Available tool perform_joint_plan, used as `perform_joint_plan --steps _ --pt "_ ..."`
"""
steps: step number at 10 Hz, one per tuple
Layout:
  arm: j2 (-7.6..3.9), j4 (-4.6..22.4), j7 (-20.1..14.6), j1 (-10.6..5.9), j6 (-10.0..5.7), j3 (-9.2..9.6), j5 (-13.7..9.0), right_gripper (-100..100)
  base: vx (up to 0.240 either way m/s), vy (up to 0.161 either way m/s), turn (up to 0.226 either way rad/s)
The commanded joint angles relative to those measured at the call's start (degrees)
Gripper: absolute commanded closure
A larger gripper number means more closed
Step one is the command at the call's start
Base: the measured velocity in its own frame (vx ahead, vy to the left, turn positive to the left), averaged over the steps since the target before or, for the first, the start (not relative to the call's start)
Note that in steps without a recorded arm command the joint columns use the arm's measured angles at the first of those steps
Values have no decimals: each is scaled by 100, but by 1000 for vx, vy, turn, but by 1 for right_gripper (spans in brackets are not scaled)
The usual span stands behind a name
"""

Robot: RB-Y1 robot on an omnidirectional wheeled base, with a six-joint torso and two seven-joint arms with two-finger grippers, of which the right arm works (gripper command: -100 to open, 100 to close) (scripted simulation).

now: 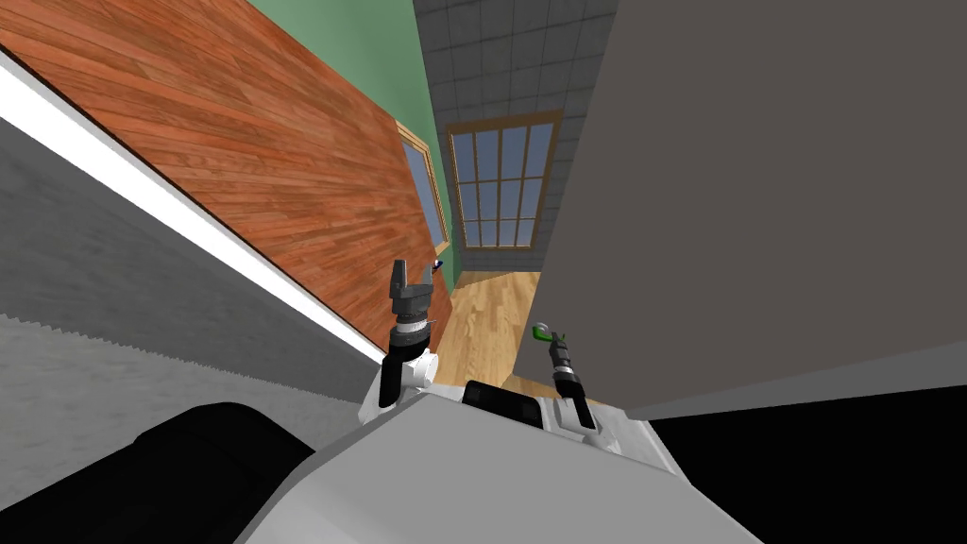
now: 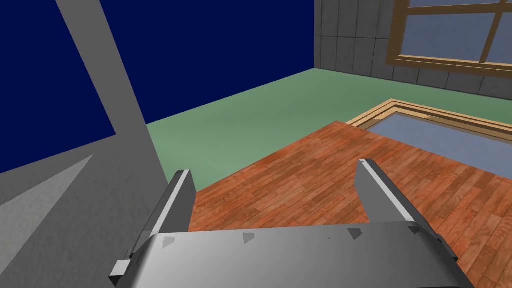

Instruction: Push the door open

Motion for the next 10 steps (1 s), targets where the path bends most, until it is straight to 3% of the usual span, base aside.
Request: perform_joint_plan --steps 1,5,10 --pt "-135 -39 16 -24 -13 -180 -83 100 197 72 -62" --pt "-168 -19 89 -53 1 -430 -210 100 172 86 -71" --pt "-85 10 191 -95 22 -780 -386 100 197 93 -80"
